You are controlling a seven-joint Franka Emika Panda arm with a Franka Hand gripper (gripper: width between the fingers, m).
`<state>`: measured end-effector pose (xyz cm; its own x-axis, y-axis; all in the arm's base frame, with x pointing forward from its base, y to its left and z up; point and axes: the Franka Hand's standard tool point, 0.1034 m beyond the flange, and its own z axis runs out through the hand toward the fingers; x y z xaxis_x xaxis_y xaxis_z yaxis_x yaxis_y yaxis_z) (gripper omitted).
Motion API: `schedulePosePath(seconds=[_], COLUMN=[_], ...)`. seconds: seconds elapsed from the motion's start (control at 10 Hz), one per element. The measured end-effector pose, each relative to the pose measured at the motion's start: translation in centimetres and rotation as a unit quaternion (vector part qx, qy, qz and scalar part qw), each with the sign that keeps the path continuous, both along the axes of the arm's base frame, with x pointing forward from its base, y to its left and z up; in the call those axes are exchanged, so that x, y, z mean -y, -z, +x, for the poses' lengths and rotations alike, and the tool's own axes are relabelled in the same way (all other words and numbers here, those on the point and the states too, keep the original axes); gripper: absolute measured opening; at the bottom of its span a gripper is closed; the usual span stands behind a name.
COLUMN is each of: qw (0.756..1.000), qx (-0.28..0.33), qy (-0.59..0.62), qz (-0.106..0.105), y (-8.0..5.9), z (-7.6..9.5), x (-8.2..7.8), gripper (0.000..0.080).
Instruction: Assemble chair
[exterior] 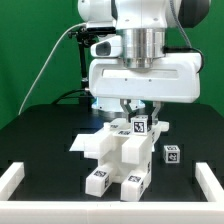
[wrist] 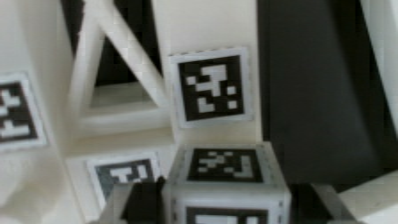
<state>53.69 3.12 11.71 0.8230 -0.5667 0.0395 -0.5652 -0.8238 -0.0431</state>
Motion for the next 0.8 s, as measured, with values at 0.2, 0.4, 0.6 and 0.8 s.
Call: schedulePosePath(seconds=[0.2,0.4,0.6,0.8], qw=[1.0,0.997,0.967,0.92], qx=[0.0,-0.001,-0.002,-0.008], qy=[0.0,-0.073,-0.252,-0.391], qz=[0.0,-0.009,-0.025,-0.029], y=[0.01,-0.09,-0.52,-0.25], z=[-0.01,0.08,0.67,0.4], x=[-0.03,0.0,-0.08,0.01], gripper=[0.0396,0.0532,0.0642,0.0648])
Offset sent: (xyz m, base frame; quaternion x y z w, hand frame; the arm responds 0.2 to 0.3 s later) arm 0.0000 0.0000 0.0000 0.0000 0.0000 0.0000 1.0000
